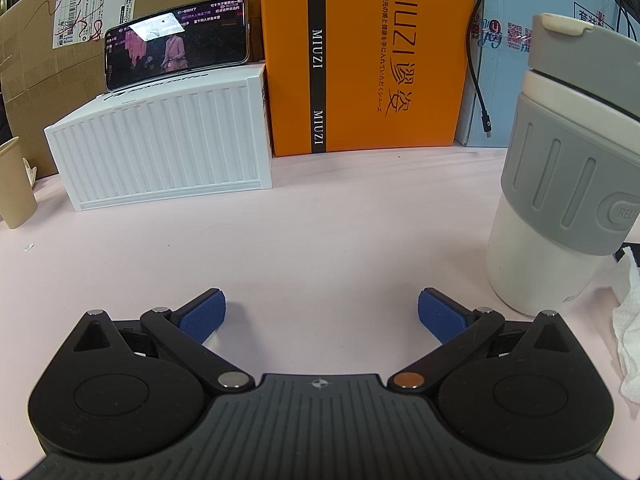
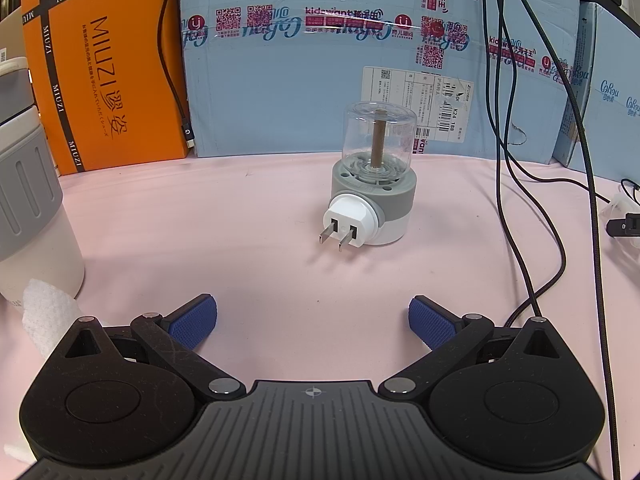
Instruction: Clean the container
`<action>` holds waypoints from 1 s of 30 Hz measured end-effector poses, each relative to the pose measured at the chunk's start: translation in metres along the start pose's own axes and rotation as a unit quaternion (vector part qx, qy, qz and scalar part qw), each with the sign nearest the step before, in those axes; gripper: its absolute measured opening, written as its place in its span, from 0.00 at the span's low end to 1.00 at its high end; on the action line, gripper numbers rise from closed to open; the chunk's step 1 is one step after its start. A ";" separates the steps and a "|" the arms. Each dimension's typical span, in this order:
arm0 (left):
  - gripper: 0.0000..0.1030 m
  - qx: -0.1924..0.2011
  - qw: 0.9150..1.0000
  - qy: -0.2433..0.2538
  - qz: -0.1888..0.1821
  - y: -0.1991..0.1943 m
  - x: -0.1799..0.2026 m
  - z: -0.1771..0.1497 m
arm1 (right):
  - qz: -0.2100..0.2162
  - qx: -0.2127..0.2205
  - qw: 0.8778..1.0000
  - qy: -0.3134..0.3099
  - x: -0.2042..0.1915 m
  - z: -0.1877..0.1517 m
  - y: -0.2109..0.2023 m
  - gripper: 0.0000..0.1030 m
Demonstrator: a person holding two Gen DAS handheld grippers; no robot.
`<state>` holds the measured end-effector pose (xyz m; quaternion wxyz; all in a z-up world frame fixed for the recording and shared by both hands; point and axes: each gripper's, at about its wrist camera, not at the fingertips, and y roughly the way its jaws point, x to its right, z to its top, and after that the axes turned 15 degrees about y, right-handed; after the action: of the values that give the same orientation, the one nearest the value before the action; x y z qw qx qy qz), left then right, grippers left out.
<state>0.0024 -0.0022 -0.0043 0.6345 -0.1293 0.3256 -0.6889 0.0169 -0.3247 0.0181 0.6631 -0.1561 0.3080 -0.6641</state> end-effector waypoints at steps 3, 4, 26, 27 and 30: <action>1.00 0.000 1.000 0.000 0.000 0.000 0.000 0.000 | 0.000 0.000 1.000 0.000 0.000 0.000 0.000 1.00; 1.00 0.000 1.000 0.000 0.000 0.000 0.000 0.000 | 0.000 0.000 1.000 0.000 0.000 0.000 0.000 1.00; 1.00 0.000 1.000 -0.003 -0.002 0.002 0.000 0.001 | 0.002 0.001 1.000 0.002 0.000 0.000 -0.002 1.00; 1.00 0.000 1.000 -0.004 -0.004 0.002 -0.001 0.002 | 0.004 0.001 1.000 0.002 0.000 0.000 -0.002 1.00; 1.00 0.008 1.000 -0.013 -0.018 0.000 -0.003 0.003 | 0.012 0.005 1.000 0.002 0.000 0.001 -0.006 1.00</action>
<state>0.0044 0.0003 -0.0016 0.6269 -0.1392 0.3099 -0.7011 0.0128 -0.3253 0.0220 0.6711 -0.1484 0.3077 -0.6580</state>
